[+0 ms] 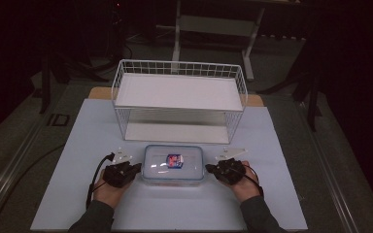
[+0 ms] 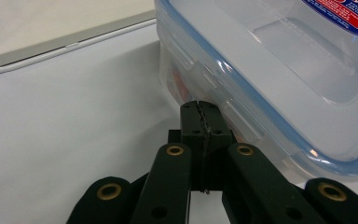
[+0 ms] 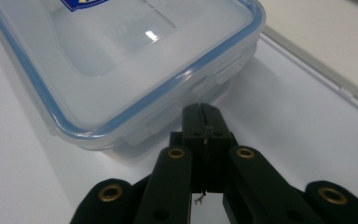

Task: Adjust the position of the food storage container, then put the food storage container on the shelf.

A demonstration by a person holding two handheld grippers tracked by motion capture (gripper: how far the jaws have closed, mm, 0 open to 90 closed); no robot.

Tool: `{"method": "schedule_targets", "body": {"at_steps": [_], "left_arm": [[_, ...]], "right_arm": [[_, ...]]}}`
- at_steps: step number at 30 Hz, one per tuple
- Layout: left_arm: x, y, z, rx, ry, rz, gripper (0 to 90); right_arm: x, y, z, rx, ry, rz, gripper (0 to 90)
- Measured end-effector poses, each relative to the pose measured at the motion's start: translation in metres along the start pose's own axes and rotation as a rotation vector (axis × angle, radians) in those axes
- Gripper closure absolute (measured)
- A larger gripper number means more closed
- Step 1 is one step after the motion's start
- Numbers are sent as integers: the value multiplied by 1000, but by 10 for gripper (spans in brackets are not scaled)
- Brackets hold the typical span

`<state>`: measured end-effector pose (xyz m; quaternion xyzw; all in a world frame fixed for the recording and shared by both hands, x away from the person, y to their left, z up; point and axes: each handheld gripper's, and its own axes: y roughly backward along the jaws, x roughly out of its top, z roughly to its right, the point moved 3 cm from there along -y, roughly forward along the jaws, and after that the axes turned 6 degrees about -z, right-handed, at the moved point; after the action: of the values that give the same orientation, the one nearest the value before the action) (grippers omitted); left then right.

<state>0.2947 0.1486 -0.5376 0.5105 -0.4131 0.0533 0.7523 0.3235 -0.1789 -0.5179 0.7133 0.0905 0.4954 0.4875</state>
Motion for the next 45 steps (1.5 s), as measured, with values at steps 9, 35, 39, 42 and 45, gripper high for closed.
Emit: {"method": "schedule_targets", "body": {"at_steps": [9, 35, 39, 42, 45], "left_arm": [[6, -9, 17, -46, -52, 2, 895], [12, 30, 7, -119, 61, 175, 478], [14, 28, 9, -135, 80, 180, 445], [17, 24, 13, -164, 86, 170, 393], [19, 16, 15, -159, 82, 139, 349]], "right_arm": [[-20, 11, 9, -14, -51, -33, 896], [-16, 37, 9, 57, -261, 196, 455], [-12, 30, 11, 101, -306, 205, 389], [-11, 26, 13, 129, -346, 208, 343], [-11, 22, 16, 167, -384, 205, 305]]}}
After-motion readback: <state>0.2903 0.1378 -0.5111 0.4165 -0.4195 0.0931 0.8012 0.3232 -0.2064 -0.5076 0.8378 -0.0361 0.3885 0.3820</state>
